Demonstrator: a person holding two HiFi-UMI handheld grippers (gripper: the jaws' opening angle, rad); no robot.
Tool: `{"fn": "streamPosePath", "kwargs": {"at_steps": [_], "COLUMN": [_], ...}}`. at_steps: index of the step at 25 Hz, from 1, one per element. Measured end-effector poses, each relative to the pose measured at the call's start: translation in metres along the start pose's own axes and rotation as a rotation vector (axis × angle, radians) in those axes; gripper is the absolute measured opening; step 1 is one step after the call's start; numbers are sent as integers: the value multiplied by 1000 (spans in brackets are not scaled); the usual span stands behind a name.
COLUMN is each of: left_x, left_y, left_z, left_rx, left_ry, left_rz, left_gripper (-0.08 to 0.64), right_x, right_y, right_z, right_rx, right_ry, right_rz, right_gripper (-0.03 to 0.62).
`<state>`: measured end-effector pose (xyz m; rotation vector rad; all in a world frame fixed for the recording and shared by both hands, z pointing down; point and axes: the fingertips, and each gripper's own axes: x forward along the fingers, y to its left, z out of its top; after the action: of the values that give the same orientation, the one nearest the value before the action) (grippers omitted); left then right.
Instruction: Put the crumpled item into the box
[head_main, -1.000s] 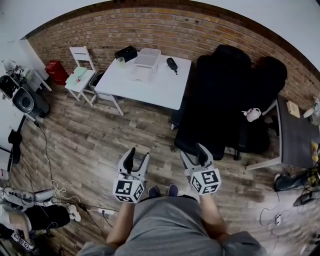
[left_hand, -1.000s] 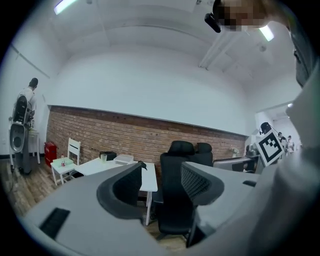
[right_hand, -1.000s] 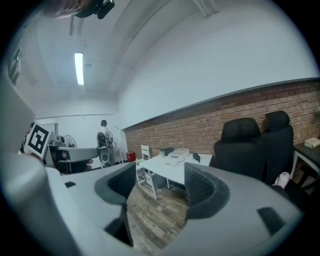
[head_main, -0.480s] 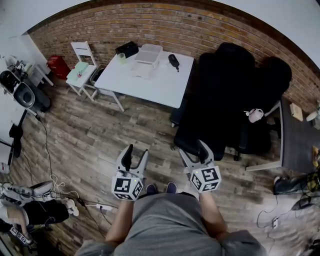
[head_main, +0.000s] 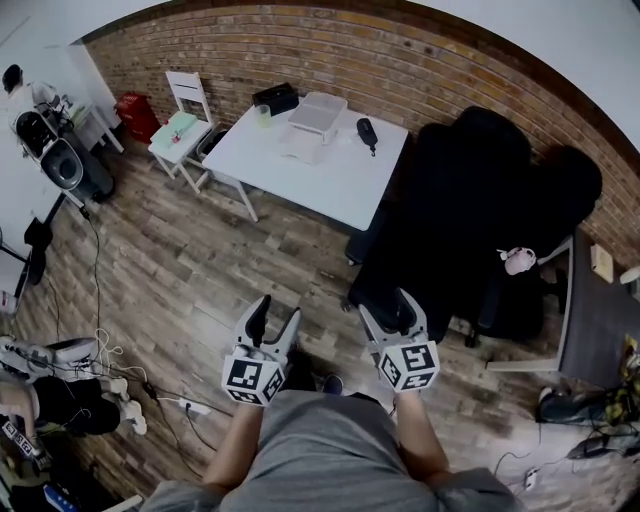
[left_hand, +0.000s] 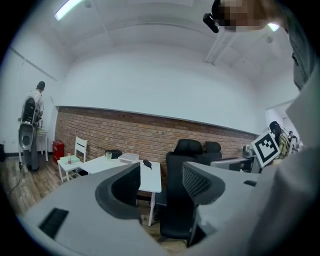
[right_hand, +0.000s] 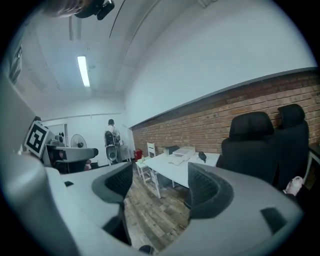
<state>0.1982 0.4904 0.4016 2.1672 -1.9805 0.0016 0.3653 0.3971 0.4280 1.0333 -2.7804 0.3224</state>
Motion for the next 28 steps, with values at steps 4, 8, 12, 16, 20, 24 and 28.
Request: {"fn": "streamPosePath", "kwargs": {"at_steps": [4,8,12,16,20,24,28], "left_x": [19,46,73,100,130,151,173], "left_y": [18,37,63,90,117,144,170], "left_z": [4,4,9,15,28,38,46], "left_rx": [-14,-32,-38,-46,-40,-38,-39], "left_ry": [-17,-13,-9,-1,5,11,19], "left_rz": [12,0,-9,-25,-48,-65,-90], "left_gripper": [247,247,247,247,247,247,247], "right_x": [22,49,84,117,151,181,210], "right_y": [-4,-13,-20,-23,-27,-31,-32], "right_z": [5,5,13,23,33,42,53], "right_rx": [-7,7,-3,5,18,28,23], "right_ry": [-4,8,15,13,20,22,22], "right_rz": [14,4,-6,-22,-34,-60,-92], "right_gripper": [351,347,341,334,325,314,313]}}
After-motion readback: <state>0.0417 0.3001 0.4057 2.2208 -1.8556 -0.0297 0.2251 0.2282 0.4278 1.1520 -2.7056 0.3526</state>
